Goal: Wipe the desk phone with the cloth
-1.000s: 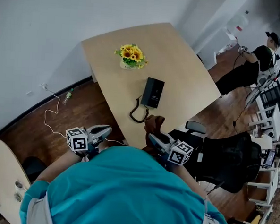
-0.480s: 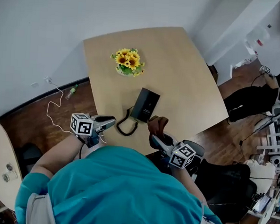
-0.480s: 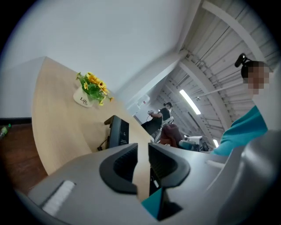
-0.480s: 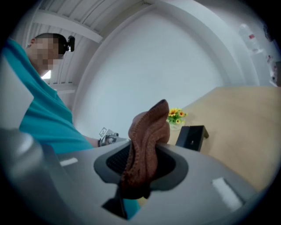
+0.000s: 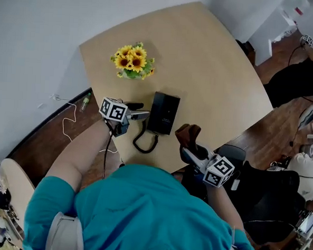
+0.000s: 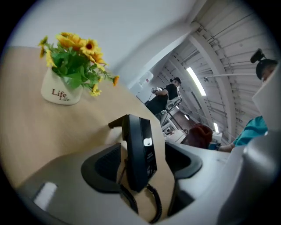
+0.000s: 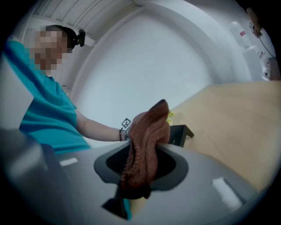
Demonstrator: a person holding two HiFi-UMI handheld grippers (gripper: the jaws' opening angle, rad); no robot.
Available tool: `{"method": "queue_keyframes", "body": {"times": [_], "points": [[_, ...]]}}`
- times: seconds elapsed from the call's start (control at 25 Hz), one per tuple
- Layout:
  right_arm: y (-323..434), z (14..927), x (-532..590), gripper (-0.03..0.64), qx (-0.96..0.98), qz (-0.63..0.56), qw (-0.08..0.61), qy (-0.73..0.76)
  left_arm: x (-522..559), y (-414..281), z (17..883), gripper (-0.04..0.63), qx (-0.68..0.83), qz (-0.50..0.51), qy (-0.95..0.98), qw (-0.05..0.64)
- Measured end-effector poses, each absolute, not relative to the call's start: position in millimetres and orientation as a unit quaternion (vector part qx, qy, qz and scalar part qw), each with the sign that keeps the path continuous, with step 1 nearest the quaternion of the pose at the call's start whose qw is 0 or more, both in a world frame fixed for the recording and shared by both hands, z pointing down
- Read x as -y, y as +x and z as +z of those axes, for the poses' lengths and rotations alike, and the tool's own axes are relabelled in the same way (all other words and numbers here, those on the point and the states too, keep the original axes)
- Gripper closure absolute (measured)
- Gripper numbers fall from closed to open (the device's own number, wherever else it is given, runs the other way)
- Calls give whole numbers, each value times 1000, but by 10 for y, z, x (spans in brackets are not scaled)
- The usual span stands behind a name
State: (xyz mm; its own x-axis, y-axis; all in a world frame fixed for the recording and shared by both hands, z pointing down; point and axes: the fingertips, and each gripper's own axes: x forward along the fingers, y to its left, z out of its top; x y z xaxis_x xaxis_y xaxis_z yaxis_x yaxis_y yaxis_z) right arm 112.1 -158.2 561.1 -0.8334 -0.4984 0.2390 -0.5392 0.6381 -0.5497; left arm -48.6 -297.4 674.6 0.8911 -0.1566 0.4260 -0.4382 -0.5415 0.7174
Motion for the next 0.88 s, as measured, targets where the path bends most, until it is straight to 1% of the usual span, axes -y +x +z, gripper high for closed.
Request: {"method": "queue_keyframes", "body": {"times": [0.12, 0.28, 0.32, 0.36, 0.4, 0.48, 0.68, 0.76, 0.88], "points": [[1091, 5515, 1483, 503, 898, 312, 43, 308, 3177, -265, 6907, 284, 130, 151, 870, 451], [1119, 5423, 1416, 503, 893, 307, 65, 322, 3204, -41, 7183, 285, 91, 147, 862, 477], [1106, 5409, 1410, 503, 895, 305, 68, 319, 3179, -17, 7221, 296, 83, 142, 859, 484], [1091, 5400, 1410, 503, 896, 305, 71, 315, 3165, -5, 7237, 350, 79, 133, 856, 493], [1083, 5397, 1417, 503, 897, 305, 72, 312, 3167, -2, 7244, 385, 78, 122, 853, 502], [1090, 5416, 1450, 503, 897, 309, 71, 308, 3178, 6, 7227, 403, 76, 103, 845, 519], [1111, 5499, 1452, 503, 897, 313, 73, 302, 3155, 45, 7223, 400, 72, 98, 835, 537], [1108, 5514, 1424, 503, 897, 315, 72, 302, 3108, 88, 7241, 393, 66, 113, 834, 535], [1119, 5529, 1389, 503, 896, 316, 73, 303, 3078, 147, 7250, 405, 55, 130, 838, 528]]}}
